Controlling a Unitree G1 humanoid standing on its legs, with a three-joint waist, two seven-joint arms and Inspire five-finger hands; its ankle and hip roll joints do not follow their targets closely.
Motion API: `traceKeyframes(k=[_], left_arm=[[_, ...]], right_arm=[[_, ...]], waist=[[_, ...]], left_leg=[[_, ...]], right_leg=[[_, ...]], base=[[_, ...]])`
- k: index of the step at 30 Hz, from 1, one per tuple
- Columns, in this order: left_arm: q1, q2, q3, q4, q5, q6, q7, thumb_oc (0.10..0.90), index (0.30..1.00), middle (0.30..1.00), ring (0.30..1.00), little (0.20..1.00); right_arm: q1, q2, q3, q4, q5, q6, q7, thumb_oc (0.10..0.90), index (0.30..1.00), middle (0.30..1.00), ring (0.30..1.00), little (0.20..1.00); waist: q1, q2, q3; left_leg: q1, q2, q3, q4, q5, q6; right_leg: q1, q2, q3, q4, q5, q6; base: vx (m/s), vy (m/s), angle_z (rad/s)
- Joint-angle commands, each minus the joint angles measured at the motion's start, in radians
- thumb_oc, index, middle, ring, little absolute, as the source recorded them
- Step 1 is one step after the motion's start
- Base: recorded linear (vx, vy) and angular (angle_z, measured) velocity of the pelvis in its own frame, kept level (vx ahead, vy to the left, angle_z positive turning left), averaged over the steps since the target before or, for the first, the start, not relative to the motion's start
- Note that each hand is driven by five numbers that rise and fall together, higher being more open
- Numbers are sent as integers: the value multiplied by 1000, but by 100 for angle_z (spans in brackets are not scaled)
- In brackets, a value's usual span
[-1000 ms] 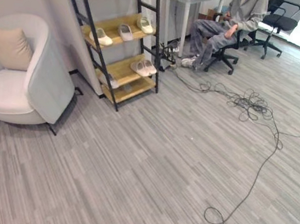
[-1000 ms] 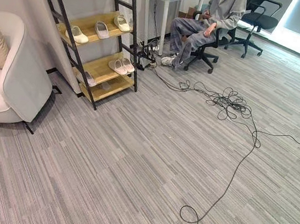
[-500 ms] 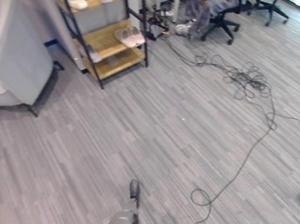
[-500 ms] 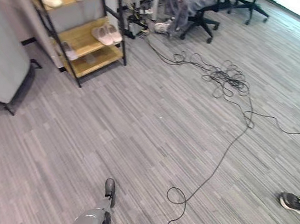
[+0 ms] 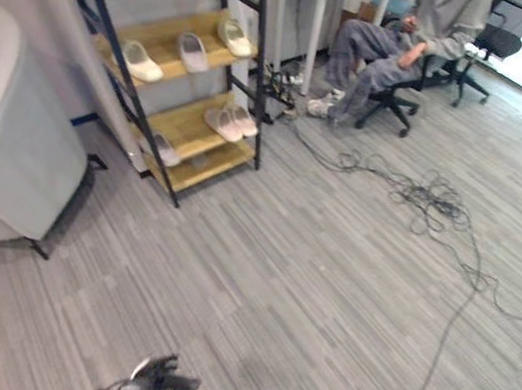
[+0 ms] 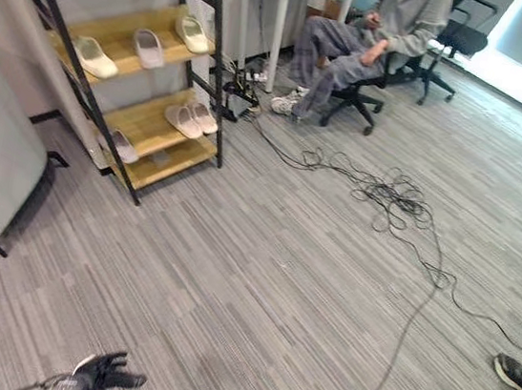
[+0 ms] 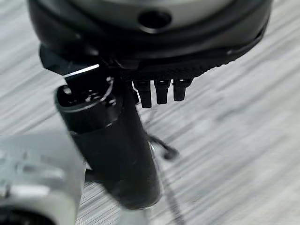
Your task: Arrange the slippers neatly on the shoe rack.
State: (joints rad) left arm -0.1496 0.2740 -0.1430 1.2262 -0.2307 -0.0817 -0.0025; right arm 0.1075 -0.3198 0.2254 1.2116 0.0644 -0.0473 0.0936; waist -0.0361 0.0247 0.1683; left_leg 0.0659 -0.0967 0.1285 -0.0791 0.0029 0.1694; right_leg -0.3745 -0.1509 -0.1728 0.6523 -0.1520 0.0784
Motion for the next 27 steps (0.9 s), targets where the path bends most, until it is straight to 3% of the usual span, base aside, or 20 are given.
traceKeyframes(k=[1,4,7,11,15,16,17,18,19,20,21,22,23,24,25,26,27], left_arm=[[-9,20,34,28,-30,-14,7,800,900,900,900,900],[2,-8,50,97,-54,9,-21,800,900,900,900,900],[10,-35,46,158,-29,18,-40,800,900,900,900,900],[46,-48,71,213,-10,41,-69,800,900,900,900,900],[72,-47,73,231,17,49,-72,800,900,900,900,900],[91,-42,89,245,3,52,-71,800,900,900,900,900],[89,-36,113,232,-74,62,-84,800,900,900,900,900],[89,-35,114,232,-74,62,-84,800,900,900,900,900],[67,-19,156,190,-211,70,-74,800,900,900,900,900],[66,-19,156,190,-211,71,-73,800,900,900,900,900],[40,-17,164,180,-256,72,-57,800,900,900,900,900],[34,-28,149,189,-238,71,-53,800,900,900,900,900],[33,-28,149,189,-238,71,-53,800,900,900,900,900],[42,-20,107,196,-193,69,-62,800,900,900,900,900],[49,-24,99,184,-198,56,-74,800,900,900,900,900],[55,-21,108,187,-193,59,-72,800,900,900,900,900],[56,-21,108,187,-193,59,-72,800,900,900,900,900]], right_arm=[[3,-47,-1,18,-10,5,-10,800,900,900,900,900],[-73,1,49,22,-32,19,-27,800,900,900,900,900],[-87,15,58,47,-60,35,-18,800,900,900,900,900],[-82,17,69,58,-84,42,-7,800,900,900,900,900],[-84,4,63,55,-74,41,-1,800,900,900,900,900],[-89,-2,64,54,-66,35,1,800,900,900,900,900],[-105,-7,64,50,-42,30,-1,800,900,900,900,900],[-105,-7,64,51,-42,29,-1,800,900,900,900,900],[-134,-25,75,45,-25,32,-14,800,900,900,900,900],[-134,-25,75,45,-24,32,-14,800,900,900,900,900],[-159,-35,100,32,-30,35,-29,800,900,900,900,900],[-176,-35,114,20,-33,35,-34,800,900,900,900,900],[-177,-35,114,20,-33,35,-34,800,900,900,900,900],[-302,-122,115,33,-7,96,32,800,900,900,900,900],[-277,-125,110,18,18,46,22,800,900,900,900,900],[-266,-136,102,35,22,52,26,800,900,900,900,900],[-266,-136,102,35,22,52,27,800,900,900,900,900]], waist=[[-10,-58,59],[-25,-69,50],[-60,-61,38],[-69,-56,6],[-72,-42,-24],[-72,-22,-43],[-67,-33,-41],[-68,-35,-43],[-35,-77,-19],[-34,-74,-18],[-5,-98,-1],[6,-100,2],[6,-102,0],[48,-108,-18],[60,-106,-25],[70,-104,-31],[71,-105,-27]], left_leg=[[18,44,-10,37,-102,-96],[117,11,-118,28,-168,-102],[184,7,-179,31,-210,-114],[248,10,-244,45,-228,-132],[262,31,-275,96,-210,-160],[240,66,-265,207,-135,-211],[105,109,-194,471,13,-275],[101,107,-196,472,14,-275],[-37,158,-103,710,61,-233],[-40,162,-104,719,56,-233],[-140,188,-46,793,11,-200],[-175,185,-24,763,-28,-189],[-176,183,-24,761,-26,-189],[-226,125,-31,647,-69,-176],[-231,103,-40,573,-71,-174],[-224,93,-48,472,-82,-173],[-215,91,-47,466,-82,-172]], right_leg=[[139,61,51,-246,145,40],[77,117,153,-527,208,74],[47,132,204,-627,248,89],[65,129,162,-642,279,78],[91,141,175,-588,273,50],[114,173,165,-539,234,16],[181,165,149,-534,180,-24],[178,163,148,-534,181,-24],[243,151,135,-542,141,-68],[243,155,134,-540,141,-69],[291,156,126,-539,102,-87],[317,160,123,-538,85,-88],[315,158,123,-539,86,-87],[379,165,130,-550,58,-79],[393,164,124,-556,49,-68],[413,164,126,-561,36,-63],[419,162,127,-561,34,-62]], base=[[319,-44,32],[542,-33,41],[580,-25,111],[484,-106,101],[448,-179,35],[754,-403,39],[568,-317,45],[420,-433,44],[176,-265,40],[377,-456,28],[320,-226,-11],[321,-230,-11],[459,-78,3],[455,-52,10],[589,-51,-6],[261,-10,-17],[397,2,-5]])
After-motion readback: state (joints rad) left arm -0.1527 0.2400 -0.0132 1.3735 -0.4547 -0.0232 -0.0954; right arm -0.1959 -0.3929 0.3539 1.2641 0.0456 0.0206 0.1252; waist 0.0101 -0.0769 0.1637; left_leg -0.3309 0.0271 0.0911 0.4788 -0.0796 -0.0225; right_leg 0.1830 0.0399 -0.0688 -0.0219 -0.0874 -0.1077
